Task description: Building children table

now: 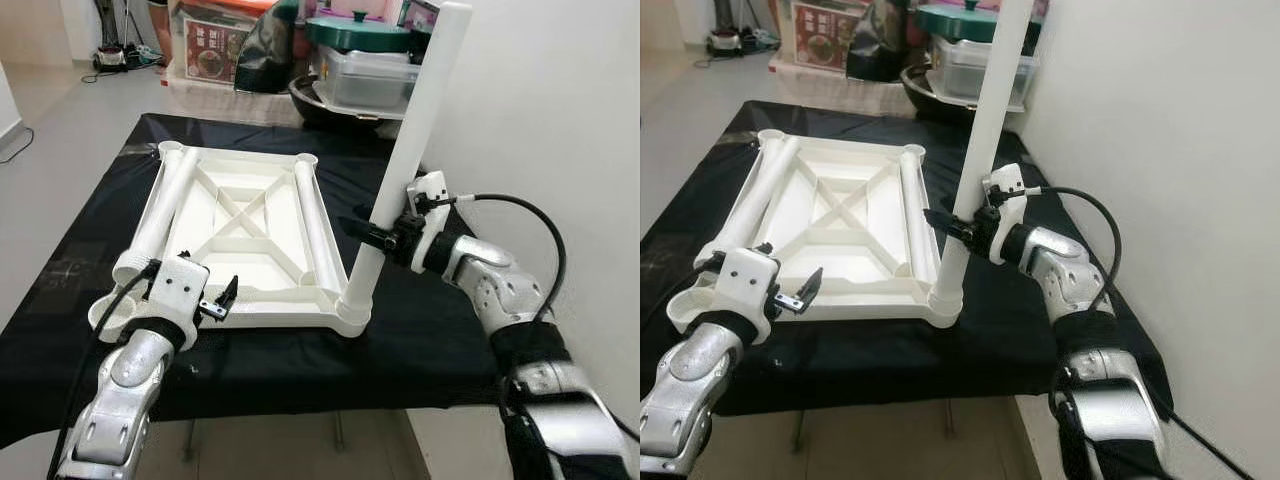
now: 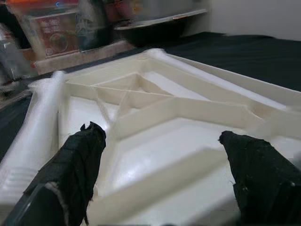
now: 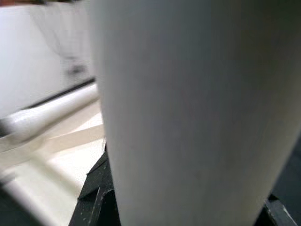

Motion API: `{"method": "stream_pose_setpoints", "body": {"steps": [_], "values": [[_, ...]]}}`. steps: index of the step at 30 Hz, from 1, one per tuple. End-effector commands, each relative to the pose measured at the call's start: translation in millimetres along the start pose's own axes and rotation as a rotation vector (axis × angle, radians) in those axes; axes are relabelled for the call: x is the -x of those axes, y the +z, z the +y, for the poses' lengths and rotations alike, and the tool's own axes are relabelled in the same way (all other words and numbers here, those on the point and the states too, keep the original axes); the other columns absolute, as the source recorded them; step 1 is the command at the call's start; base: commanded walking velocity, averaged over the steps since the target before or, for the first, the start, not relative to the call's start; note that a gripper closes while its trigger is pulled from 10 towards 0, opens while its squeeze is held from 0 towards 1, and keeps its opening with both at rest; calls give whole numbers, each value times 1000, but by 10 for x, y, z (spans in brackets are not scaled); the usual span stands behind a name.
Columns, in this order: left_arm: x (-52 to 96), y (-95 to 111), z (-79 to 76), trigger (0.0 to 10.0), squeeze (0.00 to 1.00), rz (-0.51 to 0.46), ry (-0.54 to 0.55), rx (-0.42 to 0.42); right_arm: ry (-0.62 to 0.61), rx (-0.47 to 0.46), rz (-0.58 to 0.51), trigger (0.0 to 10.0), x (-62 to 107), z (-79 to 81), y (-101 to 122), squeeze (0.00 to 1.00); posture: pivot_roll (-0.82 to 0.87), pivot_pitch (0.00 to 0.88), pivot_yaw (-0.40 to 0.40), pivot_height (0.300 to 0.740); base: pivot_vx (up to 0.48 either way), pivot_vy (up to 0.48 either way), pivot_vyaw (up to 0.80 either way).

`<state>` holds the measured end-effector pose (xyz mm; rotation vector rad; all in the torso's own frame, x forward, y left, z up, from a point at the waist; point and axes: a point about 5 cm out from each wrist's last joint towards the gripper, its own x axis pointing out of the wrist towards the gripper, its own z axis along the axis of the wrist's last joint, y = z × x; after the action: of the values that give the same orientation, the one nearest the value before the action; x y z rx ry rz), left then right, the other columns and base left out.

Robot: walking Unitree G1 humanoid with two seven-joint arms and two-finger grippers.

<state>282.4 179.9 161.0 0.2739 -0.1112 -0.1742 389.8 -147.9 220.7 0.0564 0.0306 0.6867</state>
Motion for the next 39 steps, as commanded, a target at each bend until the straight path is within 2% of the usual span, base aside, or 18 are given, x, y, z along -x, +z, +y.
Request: {"method": "stream_pose_setpoints", "body": {"steps": [1, 2, 3, 4, 5, 7, 12, 13, 16, 19, 20, 22, 23, 28, 32, 34, 38, 39], "values": [[33, -87, -35, 10000, 0, 44, -32, 28, -346, -52, 87, 0, 18, -196, -170, 0, 145, 0, -183, 740, 0, 0, 0], [33, -87, -35, 10000, 0, 44, -32, 28, -346, -52, 87, 0, 18, -196, -170, 0, 145, 0, -183, 740, 0, 0, 0], [47, -95, -43, 10000, 0, 45, -38, 43, -590, -120, 50, 0, 94, -300, -197, 0, 145, 0, -183, 740, 0, 0, 0], [47, -95, -43, 10000, 0, 45, -38, 43, -590, -120, 50, 0, 94, -300, -197, 0, 145, 0, -183, 740, 0, 0, 0], [61, -100, -64, 10000, 0, 48, -54, 48, -776, -162, 2, 0, 177, -285, -239, 0, 143, 0, -181, 740, 0, 0, 0], [70, -104, -79, 10000, 0, 50, -65, 51, -896, -192, -30, 0, 258, -266, -269, 0, 143, 0, -181, 740, 0, 0, 0], [67, -112, -70, 10000, 0, 59, -62, 62, -815, -255, -36, 0, 156, 184, -381, 0, 146, 0, -176, 740, 0, 0, 0], [63, -119, -62, 10000, 0, 64, -62, 65, -716, -283, -41, 10000, 62, 417, -380, 0, 141, 0, -175, 740, 0, 0, 0], [60, -139, -49, 10000, 0, 72, -62, 70, -510, -249, -119, 10000, -38, 676, -201, 0, 136, 0, -171, 740, 0, 0, 0], [57, -145, -50, 10000, 0, 74, -63, 72, -452, -213, -165, 10000, -21, 656, -86, 0, 130, 0, -173, 740, 0, 0, 0], [52, -150, -52, 10000, 0, 76, -63, 76, -437, -165, -200, 10000, 34, 524, 32, 1000, 129, 0, -173, 740, 0, 0, 0], [45, -155, -58, 10000, 0, 78, -66, 83, -443, -91, -231, 10000, 120, 246, 220, 1000, 123, 0, -173, 740, 0, 0, 0], [44, -157, -60, 10000, 0, 79, -67, 86, -412, -85, -232, 10000, 157, 170, 292, 0, 123, 0, -173, 740, 0, 0, 0], [42, -159, -63, 10000, 0, 79, -67, 87, -365, -96, -231, 10000, 179, 136, 343, 0, 123, 0, -176, 740, 0, 0, 0], [35, -168, -65, 10000, 0, 82, -64, 88, -45, -31, -175, 10000, 278, 139, 376, 0, 122, 0, -177, 740, 0, 0, 0], [22, -180, -66, 10000, 0, 85, -60, 91, 214, 52, -45, 10000, 343, 149, 208, 0, 123, 0, -177, 740, 0, 0, 0], [16, -183, -67, 10000, 0, 86, -60, 92, 259, 68, 10, 10000, 315, 141, 116, 0, 127, 0, -178, 740, 0, 0, 0], [12, -187, -70, 10000, 0, 87, -60, 92, 251, 50, 45, 0, 246, 120, 46, 0, 131, 0, -181, 740, 0, 0, 0]]}}
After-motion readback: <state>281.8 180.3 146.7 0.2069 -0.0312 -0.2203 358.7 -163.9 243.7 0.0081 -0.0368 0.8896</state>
